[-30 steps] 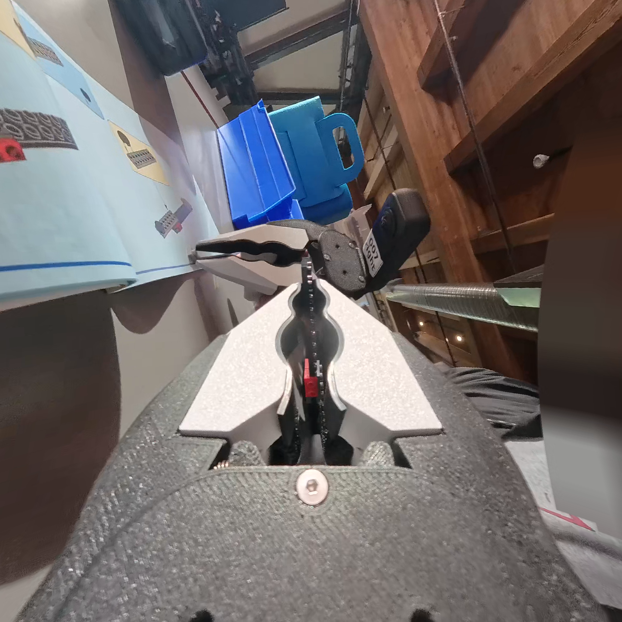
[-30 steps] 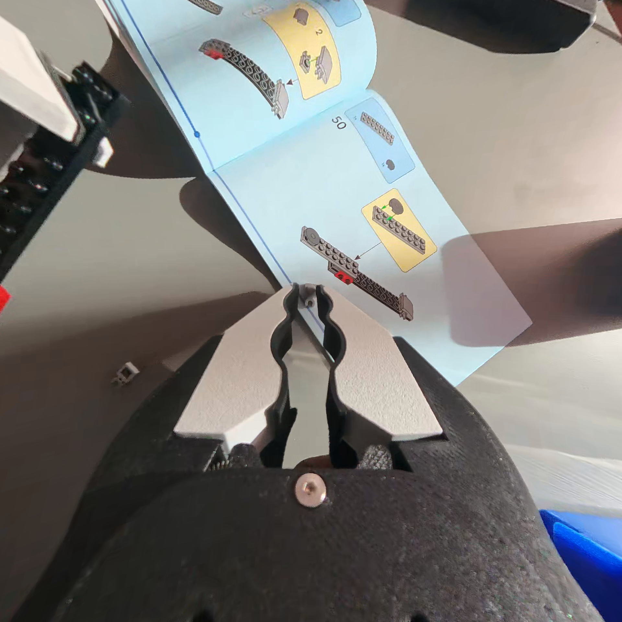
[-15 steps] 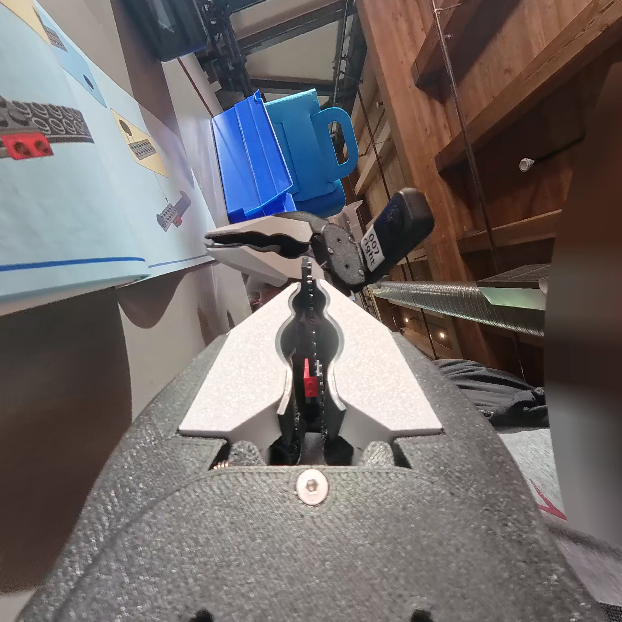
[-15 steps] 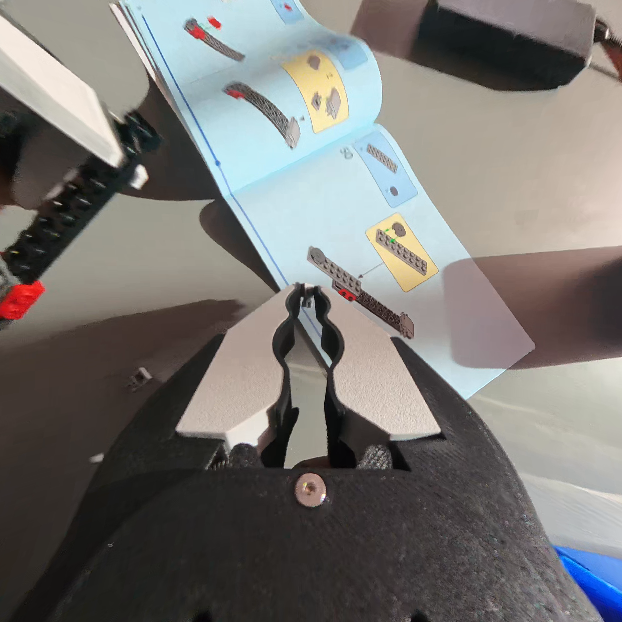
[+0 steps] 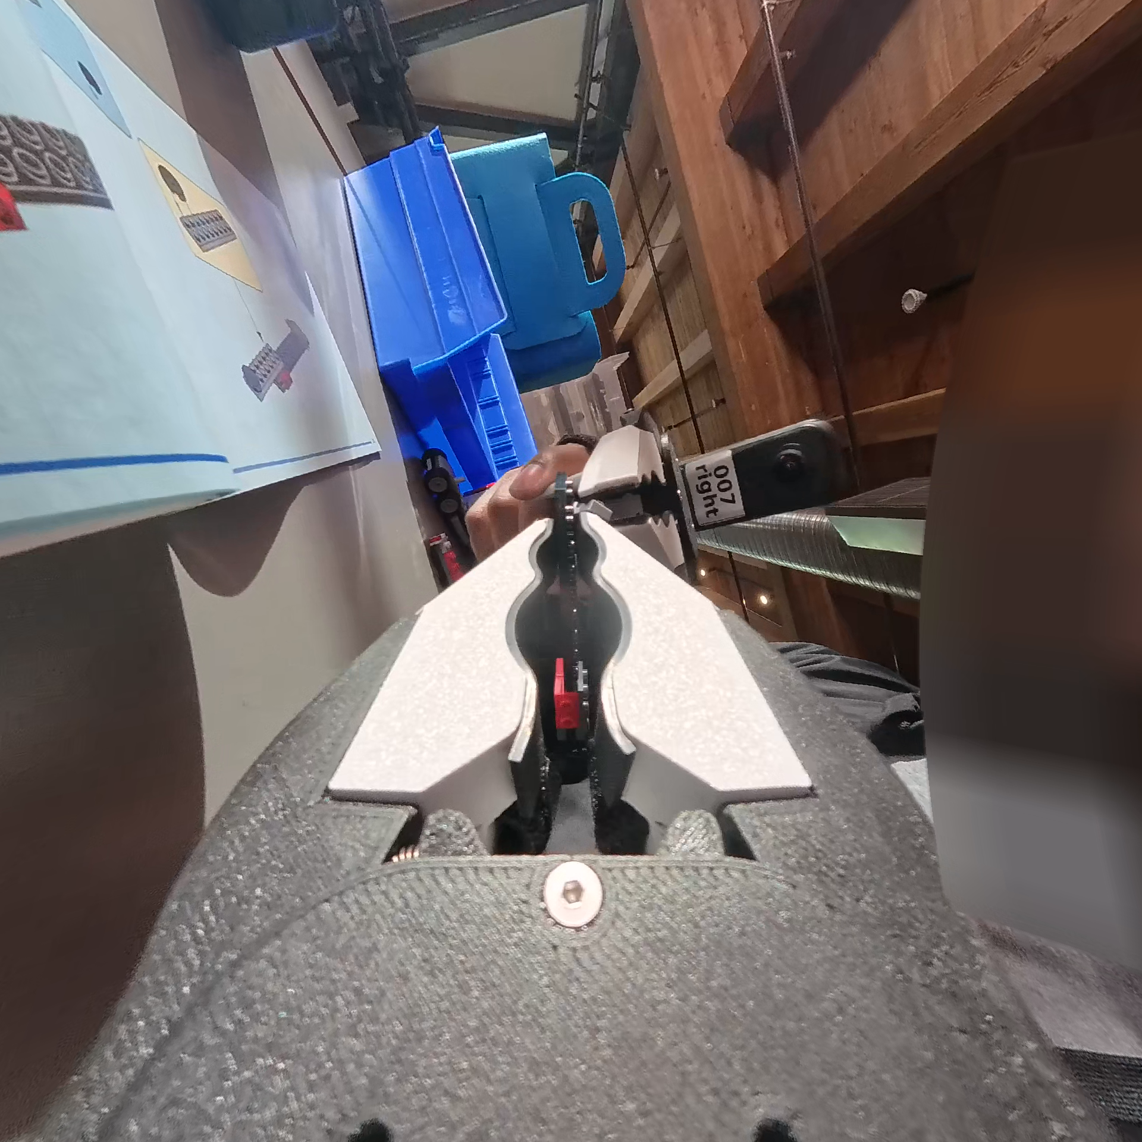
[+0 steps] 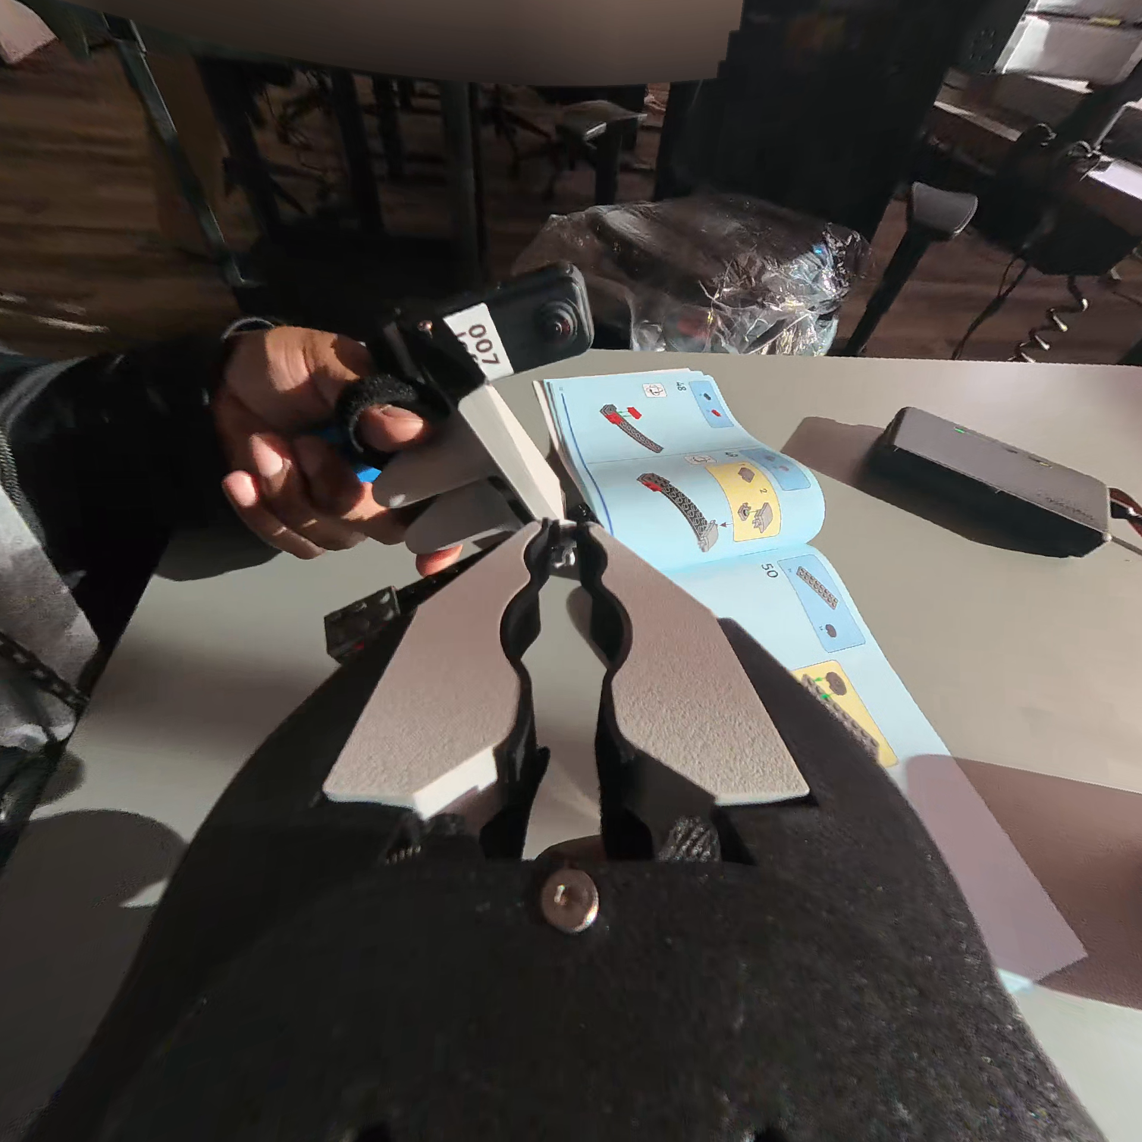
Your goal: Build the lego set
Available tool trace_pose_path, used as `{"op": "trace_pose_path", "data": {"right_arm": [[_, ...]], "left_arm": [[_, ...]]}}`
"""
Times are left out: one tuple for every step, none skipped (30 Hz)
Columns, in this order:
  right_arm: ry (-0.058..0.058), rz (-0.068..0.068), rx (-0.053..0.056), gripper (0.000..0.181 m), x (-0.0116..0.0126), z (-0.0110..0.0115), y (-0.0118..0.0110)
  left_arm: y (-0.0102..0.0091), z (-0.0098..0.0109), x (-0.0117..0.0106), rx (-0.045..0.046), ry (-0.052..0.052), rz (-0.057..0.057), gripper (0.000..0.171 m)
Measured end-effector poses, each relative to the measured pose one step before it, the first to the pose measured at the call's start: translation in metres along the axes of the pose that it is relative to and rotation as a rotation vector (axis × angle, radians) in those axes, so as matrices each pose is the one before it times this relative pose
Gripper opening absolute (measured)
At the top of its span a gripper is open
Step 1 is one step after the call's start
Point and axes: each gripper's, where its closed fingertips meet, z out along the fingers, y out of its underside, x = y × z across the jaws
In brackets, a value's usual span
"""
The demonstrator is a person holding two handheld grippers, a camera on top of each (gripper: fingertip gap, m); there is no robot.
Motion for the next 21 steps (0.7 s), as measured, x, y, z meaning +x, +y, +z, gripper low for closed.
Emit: {"op": "trace_pose_path", "data": {"right_arm": [[-0.0128, 0.0145, 0.0126, 0.009, -0.00074, -0.00029, -0.00105], [-0.0111, 0.0113, 0.0098, 0.009, -0.00045, -0.00022, -0.00061], [-0.0105, 0.0109, 0.009, 0.009, -0.00043, -0.00016, -0.00048], [-0.0143, 0.013, 0.0111, 0.009, -0.00094, -0.00028, -0.00071], [-0.0157, 0.0166, 0.0117, 0.009, -0.001, -0.00033, -0.00072], [-0.0165, 0.0215, 0.0102, 0.009, -0.00072, -0.0003, -0.00042], [-0.0159, 0.0236, 0.0088, 0.009, -0.00045, -0.00041, -0.00022], [-0.0124, 0.0212, 0.0104, 0.009, -0.00001, -0.00045, -0.00038], [-0.0102, 0.0186, 0.0092, 0.009, 0.00006, -0.00059, -0.00035], [-0.009, 0.0165, 0.0071, 0.009, 0.00016, -0.00041, -0.00019], [-0.0072, 0.0138, 0.005, 0.009, 0.00022, -0.00043, -0.00014], [-0.0055, 0.0097, 0.0044, 0.009, 0.00007, -0.00024, -0.00027], [-0.0049, 0.0063, 0.0036, 0.009, 0.00003, -0.00012, -0.00027], [-0.0047, 0.0047, 0.0041, 0.009, -0.00017, -0.00014, -0.00049], [-0.0057, 0.0058, 0.0029, 0.009, -0.00036, -0.00014, -0.00036], [-0.0057, 0.006, 0.0014, 0.009, -0.00039, -0.00025, -0.00015], [-0.0061, 0.0061, 0.0004, 0.009, -0.0002, -0.00028, 0.00003], [-0.0069, 0.0074, -0.001, 0.009, -0.00036, -0.00027, 0.00029], [-0.0062, 0.008, -0.0036, 0.009, -0.00016, -0.0003, 0.00058], [-0.0058, 0.0071, -0.0052, 0.009, -0.00024, -0.00038, 0.00071], [-0.0039, 0.006, -0.0051, 0.009, -0.00011, -0.0006, 0.00049]], "left_arm": [[0.00109, 0.0004, 0.00108, -0.00577, 0.0095, -0.0054, 0.005], [0.00124, 0.00045, 0.00063, -0.00695, 0.0076, -0.0078, 0.005], [0.00098, 0.00057, 0.00035, -0.00518, 0.007, -0.0096, 0.005], [0.00076, 0.00039, 0.00095, -0.00383, 0.0116, -0.0113, 0.005], [0.00079, 0.00029, 0.00108, -0.00337, 0.0135, -0.0119, 0.005], [0.00051, 0.00018, 0.00092, -0.00203, 0.0115, -0.0118, 0.005], [0.00019, 0.0001, 0.00074, -0.00078, 0.0103, -0.0114, 0.005], [0.00004, 0.00002, 0.0012, 0.00029, 0.0131, -0.012, 0.005], [-0.00007, 0.00003, 0.00087, 0.0006, 0.0123, -0.0119, 0.005], [-0.00007, -0.00004, 0.00071, 0.00055, 0.009, -0.0085, 0.005], [0.00001, 0.00013, 0.00045, -0.00061, 0.0058, -0.0064, 0.005], [-0.00001, 0.00013, 0.00043, -0.00047, 0.0061, -0.0055, 0.005], [-0.00005, 0.00004, 0.00052, -0.00022, 0.006, -0.0051, 0.005], [-0.00006, 0.00009, 0.00062, -0.00039, 0.0063, -0.0031, 0.005], [0.00033, 0.00013, 0.00062, -0.00242, 0.0059, -0.0032, 0.005], [0.00027, 0.00023, 0.00029, -0.00229, 0.0027, -0.0008, 0.005], [0.00042, 0.0002, 0.00011, -0.00254, 0.0001, 0.0014, 0.005], [0.00061, 0.00023, -0.00025, -0.00404, -0.002, 0.0016, 0.005], [0.00095, 0.00058, -0.00072, -0.0056, -0.0061, 0.0027, 0.005], [0.00117, 0.00064, -0.00086, -0.00668, -0.0087, 0.0053, 0.005], [0.00131, 0.00068, -0.00045, -0.00688, -0.0063, 0.0059, 0.005]]}}
